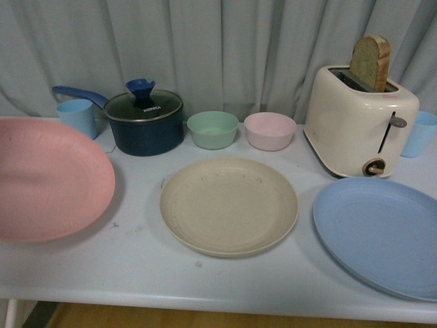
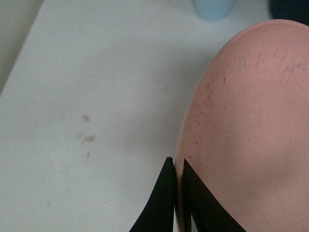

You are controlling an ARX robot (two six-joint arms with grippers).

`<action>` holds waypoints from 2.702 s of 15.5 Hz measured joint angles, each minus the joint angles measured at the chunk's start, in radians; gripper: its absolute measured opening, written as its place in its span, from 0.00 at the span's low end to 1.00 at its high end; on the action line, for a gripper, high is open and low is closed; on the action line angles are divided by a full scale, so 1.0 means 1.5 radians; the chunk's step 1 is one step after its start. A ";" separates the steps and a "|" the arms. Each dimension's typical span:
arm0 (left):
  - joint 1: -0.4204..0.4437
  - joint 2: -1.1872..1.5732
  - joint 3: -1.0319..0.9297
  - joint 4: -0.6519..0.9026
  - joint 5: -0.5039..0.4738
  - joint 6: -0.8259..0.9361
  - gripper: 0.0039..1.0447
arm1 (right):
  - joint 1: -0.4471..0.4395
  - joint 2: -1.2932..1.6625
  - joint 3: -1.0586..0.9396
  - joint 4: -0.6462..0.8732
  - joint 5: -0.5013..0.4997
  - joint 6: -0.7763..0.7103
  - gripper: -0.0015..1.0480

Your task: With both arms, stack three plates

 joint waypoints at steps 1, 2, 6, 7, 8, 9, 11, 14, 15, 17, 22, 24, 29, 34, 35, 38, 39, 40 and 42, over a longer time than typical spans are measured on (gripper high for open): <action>-0.031 -0.045 -0.006 0.001 0.009 0.000 0.02 | 0.000 0.000 0.000 0.000 0.000 0.000 0.94; -0.085 -0.086 -0.010 0.007 0.018 -0.001 0.02 | 0.000 0.000 0.000 0.000 0.000 0.000 0.94; -0.225 -0.112 -0.039 0.038 0.018 -0.027 0.02 | 0.000 0.000 0.000 0.000 0.000 0.000 0.94; -0.264 -0.104 -0.045 0.045 0.003 -0.042 0.02 | 0.000 0.000 0.000 0.000 0.000 0.000 0.94; -0.307 -0.086 -0.044 0.060 -0.018 -0.060 0.02 | 0.000 0.000 0.000 0.000 0.000 0.000 0.94; -0.340 -0.065 -0.037 0.066 -0.033 -0.079 0.02 | 0.000 0.000 0.000 0.000 0.000 0.000 0.94; -0.397 -0.003 -0.012 0.081 -0.054 -0.110 0.02 | 0.000 0.000 0.000 0.000 0.000 0.000 0.94; -0.414 0.080 0.041 0.088 -0.069 -0.179 0.02 | 0.000 0.000 0.000 0.000 0.000 0.000 0.94; -0.405 0.093 0.056 0.091 -0.077 -0.204 0.02 | 0.000 0.000 0.000 0.000 0.000 0.000 0.94; -0.381 0.106 0.075 0.094 -0.082 -0.250 0.02 | 0.000 0.000 0.000 0.000 0.000 0.000 0.94; -0.381 0.165 0.075 0.100 -0.099 -0.273 0.02 | 0.000 0.000 0.000 0.000 0.000 0.000 0.94; -0.374 0.169 0.075 0.100 -0.099 -0.270 0.02 | 0.000 0.000 0.000 0.000 0.000 0.000 0.94; -0.374 0.174 0.074 0.087 -0.049 -0.302 0.28 | 0.000 0.000 0.000 0.000 0.000 0.000 0.94; -0.373 0.153 0.061 0.110 -0.023 -0.331 0.49 | 0.000 0.000 0.000 0.000 0.000 0.000 0.94; -0.373 0.132 0.041 0.130 -0.016 -0.340 0.58 | 0.000 0.000 0.000 0.000 0.000 0.000 0.94; -0.369 0.040 -0.031 0.216 -0.025 -0.354 0.80 | 0.000 0.000 0.000 0.000 0.000 0.000 0.94; -0.366 -0.018 -0.077 0.272 -0.037 -0.352 0.91 | 0.000 0.000 0.000 0.000 0.000 0.000 0.94; -0.362 -0.093 -0.136 0.326 -0.047 -0.350 0.95 | 0.000 0.000 0.000 0.000 0.000 0.000 0.94; -0.354 -0.231 -0.262 0.380 -0.049 -0.350 0.94 | 0.000 0.000 0.000 0.000 0.000 0.000 0.94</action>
